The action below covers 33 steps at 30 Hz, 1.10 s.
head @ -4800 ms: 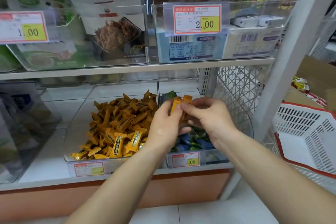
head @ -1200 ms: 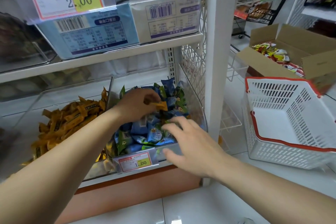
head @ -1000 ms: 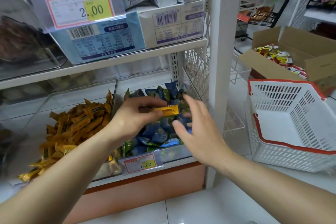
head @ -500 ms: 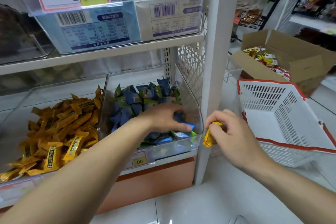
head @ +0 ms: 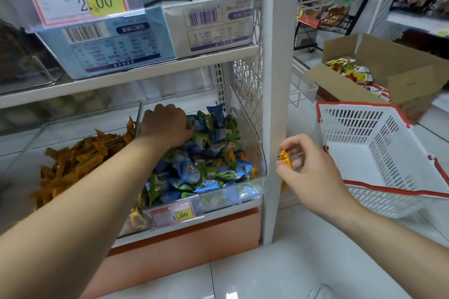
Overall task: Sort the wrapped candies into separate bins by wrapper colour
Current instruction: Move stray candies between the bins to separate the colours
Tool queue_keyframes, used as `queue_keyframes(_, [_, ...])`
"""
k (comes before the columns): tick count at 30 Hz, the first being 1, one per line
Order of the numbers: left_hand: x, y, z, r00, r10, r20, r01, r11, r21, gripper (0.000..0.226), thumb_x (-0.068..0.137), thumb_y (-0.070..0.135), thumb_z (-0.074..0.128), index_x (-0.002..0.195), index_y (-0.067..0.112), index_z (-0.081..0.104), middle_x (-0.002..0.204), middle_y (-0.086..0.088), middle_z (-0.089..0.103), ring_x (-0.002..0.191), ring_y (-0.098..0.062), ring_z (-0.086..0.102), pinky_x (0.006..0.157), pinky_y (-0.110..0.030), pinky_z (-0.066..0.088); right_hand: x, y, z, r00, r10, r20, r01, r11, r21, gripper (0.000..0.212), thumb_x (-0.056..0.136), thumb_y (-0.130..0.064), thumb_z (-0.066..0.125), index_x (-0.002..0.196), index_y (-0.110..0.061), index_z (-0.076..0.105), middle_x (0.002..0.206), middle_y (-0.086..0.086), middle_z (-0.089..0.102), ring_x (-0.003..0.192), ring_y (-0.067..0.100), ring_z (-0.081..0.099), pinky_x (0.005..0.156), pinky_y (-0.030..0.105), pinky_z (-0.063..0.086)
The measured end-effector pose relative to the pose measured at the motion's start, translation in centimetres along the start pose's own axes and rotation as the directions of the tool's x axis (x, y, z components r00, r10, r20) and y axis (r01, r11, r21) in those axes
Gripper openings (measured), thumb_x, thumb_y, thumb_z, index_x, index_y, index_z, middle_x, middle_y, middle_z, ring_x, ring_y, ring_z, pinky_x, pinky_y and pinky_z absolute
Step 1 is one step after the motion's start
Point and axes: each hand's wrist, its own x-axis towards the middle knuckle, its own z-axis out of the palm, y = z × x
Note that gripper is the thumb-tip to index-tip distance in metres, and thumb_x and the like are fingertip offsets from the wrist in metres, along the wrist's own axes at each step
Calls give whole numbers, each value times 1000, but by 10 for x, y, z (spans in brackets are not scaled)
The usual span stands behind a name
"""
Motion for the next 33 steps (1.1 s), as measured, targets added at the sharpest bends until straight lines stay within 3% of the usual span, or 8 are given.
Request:
queue_keyframes(3, [-6, 30, -1, 972, 171, -163, -210, 942, -263, 13, 91, 32, 62, 94, 26, 73, 98, 3, 61, 92, -21, 58, 70, -31, 44, 1, 2, 0, 1000, -18, 3, 18, 1000, -26, 27, 80, -13, 71, 90, -33, 55, 80, -9, 60, 64, 9, 55, 59, 17, 45])
queue_keyframes(6, [-12, 63, 10, 941, 325, 91, -192, 737, -648, 15, 92, 35, 66, 105, 29, 69, 99, 15, 65, 93, -9, 61, 70, -18, 44, 2, 5, 0, 1000, -26, 17, 27, 998, -55, 27, 80, -15, 70, 91, -34, 54, 84, -11, 59, 71, 7, 55, 61, 20, 44])
queue_keyframes(11, [-5, 81, 40, 915, 332, 228, -162, 822, -546, 48, 93, 41, 65, 137, 26, 54, 134, 1, 57, 117, -20, 56, 84, -25, 40, 3, 9, -1, 998, -47, 31, 49, 997, -67, 26, 80, -18, 69, 91, -35, 52, 84, -10, 58, 73, 7, 53, 64, 18, 42])
queue_keyframes(15, [-2, 94, 43, 932, 268, 244, -61, 780, -623, 29, 98, 45, 54, 118, 26, 65, 119, 3, 64, 105, -18, 60, 80, -30, 47, 3, 11, -1, 997, -53, 48, 55, 997, -62, 28, 80, -17, 70, 91, -35, 52, 83, -10, 58, 71, 8, 53, 63, 14, 41])
queue_keyframes(18, [-3, 107, 44, 906, 304, 296, -87, 816, -571, 38, 91, 54, 61, 112, 23, 66, 109, 2, 68, 96, -18, 62, 82, -34, 51, 3, 11, -1, 998, -55, 41, 57, 997, -56, 28, 79, -16, 70, 89, -34, 52, 79, -10, 57, 69, 8, 53, 63, 12, 41])
queue_keyframes(22, [-4, 111, 44, 831, 378, 408, -77, 805, -588, 58, 78, 48, 74, 131, 28, 58, 123, 5, 62, 105, -15, 58, 90, -30, 49, 3, 11, -1, 997, -64, 48, 66, 997, -45, 29, 79, -17, 71, 89, -36, 51, 80, -11, 58, 66, 7, 53, 62, 10, 42])
queue_keyframes(27, [-8, 107, 52, 849, 336, 409, -6, 779, -627, 81, 69, 49, 81, 139, 28, 46, 129, 6, 55, 113, -17, 54, 94, -31, 48, 3, 12, -3, 996, -55, 68, 58, 997, -44, 29, 80, -19, 71, 89, -38, 51, 83, -10, 59, 62, 5, 53, 60, 10, 42])
queue_keyframes(33, [-8, 108, 58, 875, 326, 357, -30, 773, -633, 44, 73, 48, 80, 107, 27, 62, 104, 5, 65, 95, -16, 60, 78, -28, 49, 2, 9, -4, 998, -23, 64, 23, 1000, -1, 24, 80, -16, 72, 88, -34, 58, 80, -15, 62, 53, 4, 51, 55, 8, 41])
